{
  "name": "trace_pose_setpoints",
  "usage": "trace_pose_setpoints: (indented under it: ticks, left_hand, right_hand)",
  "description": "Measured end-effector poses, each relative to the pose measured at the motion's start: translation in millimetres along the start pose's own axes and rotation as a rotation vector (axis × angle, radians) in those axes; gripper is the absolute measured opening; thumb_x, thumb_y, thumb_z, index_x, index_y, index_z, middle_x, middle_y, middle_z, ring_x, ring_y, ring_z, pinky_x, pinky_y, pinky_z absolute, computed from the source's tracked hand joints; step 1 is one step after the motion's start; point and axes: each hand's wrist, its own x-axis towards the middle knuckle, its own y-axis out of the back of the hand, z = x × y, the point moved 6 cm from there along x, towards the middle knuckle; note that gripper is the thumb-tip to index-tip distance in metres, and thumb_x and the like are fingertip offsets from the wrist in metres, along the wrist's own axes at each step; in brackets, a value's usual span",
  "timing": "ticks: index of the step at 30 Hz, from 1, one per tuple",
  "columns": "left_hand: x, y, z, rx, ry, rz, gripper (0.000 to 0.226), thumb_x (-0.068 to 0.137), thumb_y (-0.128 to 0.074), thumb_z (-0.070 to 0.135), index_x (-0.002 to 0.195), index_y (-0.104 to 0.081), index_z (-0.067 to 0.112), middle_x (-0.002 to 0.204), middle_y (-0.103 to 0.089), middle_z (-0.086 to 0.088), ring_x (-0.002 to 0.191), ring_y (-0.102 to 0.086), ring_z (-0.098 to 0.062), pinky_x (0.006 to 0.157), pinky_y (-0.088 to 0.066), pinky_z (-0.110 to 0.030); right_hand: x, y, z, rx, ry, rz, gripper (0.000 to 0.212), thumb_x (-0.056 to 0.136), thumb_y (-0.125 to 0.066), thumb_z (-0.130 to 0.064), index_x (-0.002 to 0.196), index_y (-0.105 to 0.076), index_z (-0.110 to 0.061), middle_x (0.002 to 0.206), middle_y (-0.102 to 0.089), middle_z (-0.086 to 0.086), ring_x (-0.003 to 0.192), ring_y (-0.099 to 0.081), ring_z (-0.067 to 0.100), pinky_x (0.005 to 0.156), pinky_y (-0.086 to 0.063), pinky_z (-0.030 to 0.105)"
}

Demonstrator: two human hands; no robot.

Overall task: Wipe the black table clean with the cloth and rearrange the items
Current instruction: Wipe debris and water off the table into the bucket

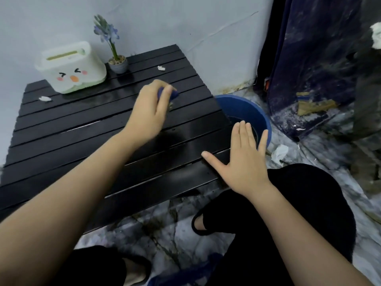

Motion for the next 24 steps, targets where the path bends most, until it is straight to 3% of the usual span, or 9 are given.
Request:
trace_pose_setpoints:
  ticks: [3, 5, 7, 9, 12, 16, 19, 24]
  left_hand:
    - [-44.1, 70.5, -31.7, 0.168, 0.013, 0.028, 0.029, 0.106, -0.04, 0.027, 0.109, -0.064, 0.01, 0.098, -0.064, 0.0, 0.089, -0.056, 0.007, 0.08, -0.039, -0.005]
    - [-79.6, 102.7, -57.4, 0.333, 0.068, -0.032, 0.034, 0.105, -0.037, 0.034, 0.115, -0.062, 0.013, 0.102, -0.064, -0.003, 0.099, -0.057, -0.012, 0.093, -0.041, -0.027]
    - [-119.5, 116.6, -78.7, 0.439, 0.122, -0.183, 0.042, 0.103, -0.034, 0.042, 0.122, -0.061, 0.017, 0.118, -0.063, -0.002, 0.122, -0.053, -0.024, 0.11, -0.035, -0.044]
    - [-156.9, 118.6, -91.5, 0.401, 0.186, -0.312, 0.051, 0.101, -0.031, 0.051, 0.13, -0.063, 0.023, 0.141, -0.054, 0.004, 0.146, -0.034, -0.019, 0.122, -0.02, -0.05]
    - [-184.2, 126.6, -103.6, 0.263, 0.401, -0.174, 0.058, 0.095, -0.03, 0.063, 0.141, -0.052, 0.035, 0.162, -0.028, 0.005, 0.154, -0.011, -0.014, 0.125, -0.008, -0.047]
    - [-188.3, 107.0, -117.9, 0.599, 0.626, -0.163, 0.099, 0.087, -0.018, 0.076, 0.156, -0.018, 0.004, 0.164, -0.012, -0.023, 0.154, -0.005, -0.033, 0.124, -0.004, -0.047]
    - [-169.3, 90.1, -119.8, 0.702, 0.597, -0.191, 0.095, 0.095, -0.017, 0.069, 0.154, -0.012, -0.005, 0.162, -0.011, -0.029, 0.153, -0.007, -0.038, 0.124, -0.008, -0.05]
    - [-120.9, 61.1, -120.5, 0.605, 0.324, -0.376, 0.077, 0.102, -0.025, 0.054, 0.157, -0.011, 0.002, 0.165, -0.01, -0.018, 0.155, -0.004, -0.03, 0.126, -0.003, -0.041]
  right_hand:
    - [20.4, -0.5, -5.1, 0.027, -0.005, -0.032, 0.124, 0.079, -0.011, -0.093, 0.159, -0.006, 0.001, 0.169, -0.008, 0.018, 0.157, -0.003, 0.028, 0.124, 0.005, 0.058]
    - [29.0, -3.5, -8.9, 0.043, -0.019, -0.057, 0.125, 0.078, -0.011, -0.095, 0.159, -0.005, 0.001, 0.169, -0.006, 0.018, 0.157, -0.001, 0.029, 0.125, 0.004, 0.057]
    - [31.8, -7.6, -11.7, 0.035, -0.035, -0.073, 0.126, 0.078, -0.012, -0.095, 0.159, -0.005, 0.001, 0.169, -0.005, 0.019, 0.157, -0.001, 0.03, 0.125, 0.002, 0.056]
    - [31.6, -9.9, -12.4, 0.024, -0.04, -0.059, 0.125, 0.078, -0.013, -0.094, 0.159, -0.007, 0.001, 0.168, -0.007, 0.02, 0.157, -0.003, 0.031, 0.125, -0.002, 0.055]
    - [30.9, -10.9, -10.9, 0.03, -0.029, -0.023, 0.123, 0.08, -0.015, -0.092, 0.158, -0.011, 0.002, 0.167, -0.012, 0.021, 0.156, -0.008, 0.032, 0.125, -0.006, 0.053]
    - [30.5, -12.6, -10.0, 0.041, -0.029, -0.008, 0.119, 0.082, -0.019, -0.09, 0.158, -0.014, 0.002, 0.167, -0.014, 0.021, 0.156, -0.011, 0.032, 0.126, -0.009, 0.051]
    - [30.6, -12.3, -11.1, 0.065, -0.034, -0.014, 0.119, 0.082, -0.021, -0.089, 0.158, -0.013, 0.001, 0.167, -0.013, 0.021, 0.156, -0.011, 0.032, 0.126, -0.012, 0.05]
    - [28.8, -9.9, -13.9, 0.075, -0.042, -0.008, 0.117, 0.082, -0.023, -0.088, 0.158, -0.014, 0.001, 0.167, -0.013, 0.021, 0.156, -0.011, 0.032, 0.126, -0.016, 0.05]
